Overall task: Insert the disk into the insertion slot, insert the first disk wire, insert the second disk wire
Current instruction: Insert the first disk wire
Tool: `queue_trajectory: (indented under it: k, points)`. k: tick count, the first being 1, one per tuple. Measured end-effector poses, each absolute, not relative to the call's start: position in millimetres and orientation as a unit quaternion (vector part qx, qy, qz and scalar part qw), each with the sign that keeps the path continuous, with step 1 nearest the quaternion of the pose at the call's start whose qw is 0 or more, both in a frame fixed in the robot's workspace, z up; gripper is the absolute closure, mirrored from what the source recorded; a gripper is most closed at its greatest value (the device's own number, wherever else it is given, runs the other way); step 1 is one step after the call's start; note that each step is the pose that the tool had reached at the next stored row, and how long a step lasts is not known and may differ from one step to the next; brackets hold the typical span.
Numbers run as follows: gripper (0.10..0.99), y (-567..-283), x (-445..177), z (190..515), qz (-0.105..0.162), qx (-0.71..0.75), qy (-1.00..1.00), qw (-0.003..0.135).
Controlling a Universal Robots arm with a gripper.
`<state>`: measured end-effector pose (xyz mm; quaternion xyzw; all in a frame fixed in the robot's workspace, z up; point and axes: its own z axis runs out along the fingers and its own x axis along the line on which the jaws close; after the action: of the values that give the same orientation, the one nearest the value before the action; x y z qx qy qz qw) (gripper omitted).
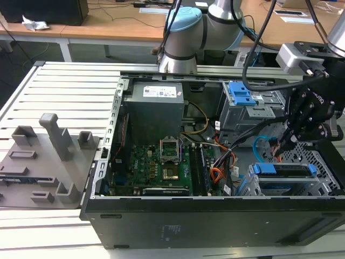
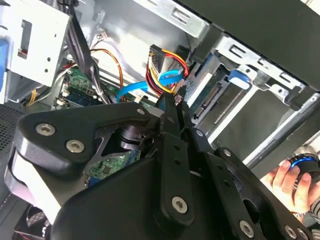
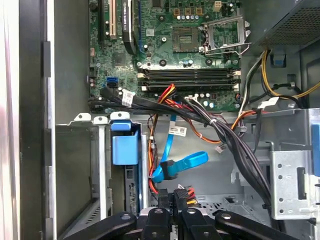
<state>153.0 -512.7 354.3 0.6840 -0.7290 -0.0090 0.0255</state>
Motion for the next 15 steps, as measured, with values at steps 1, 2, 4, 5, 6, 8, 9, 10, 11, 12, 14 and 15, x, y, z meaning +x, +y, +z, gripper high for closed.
queue_trajectory:
  k: [1, 2, 4, 5, 6, 8, 9, 10, 11, 12, 14, 15]
  points:
    - [0.925, -515, 153, 354, -0.009, 0.684, -0.729, 0.026]
    - [0.925, -519, 153, 354, -0.009, 0.684, -0.729, 0.026]
    - [0.925, -525, 153, 354, -0.009, 0.684, -0.729, 0.025]
    - [0.925, -526, 153, 354, -0.009, 0.684, -0.729, 0.025]
    - [0.925, -528, 153, 354, -0.009, 0.684, -0.729, 0.026]
    - [0.925, -536, 153, 353, -0.009, 0.684, -0.729, 0.025]
    - [0.925, -536, 154, 352, -0.009, 0.684, -0.729, 0.026]
    - [0.925, -537, 155, 351, -0.009, 0.684, -0.729, 0.026]
    - [0.925, -537, 156, 350, -0.010, 0.684, -0.729, 0.026]
    - [0.925, -537, 158, 349, -0.010, 0.684, -0.729, 0.026]
    - [0.925, -539, 158, 349, -0.010, 0.684, -0.729, 0.026]
    - [0.925, -540, 158, 349, -0.010, 0.684, -0.729, 0.026]
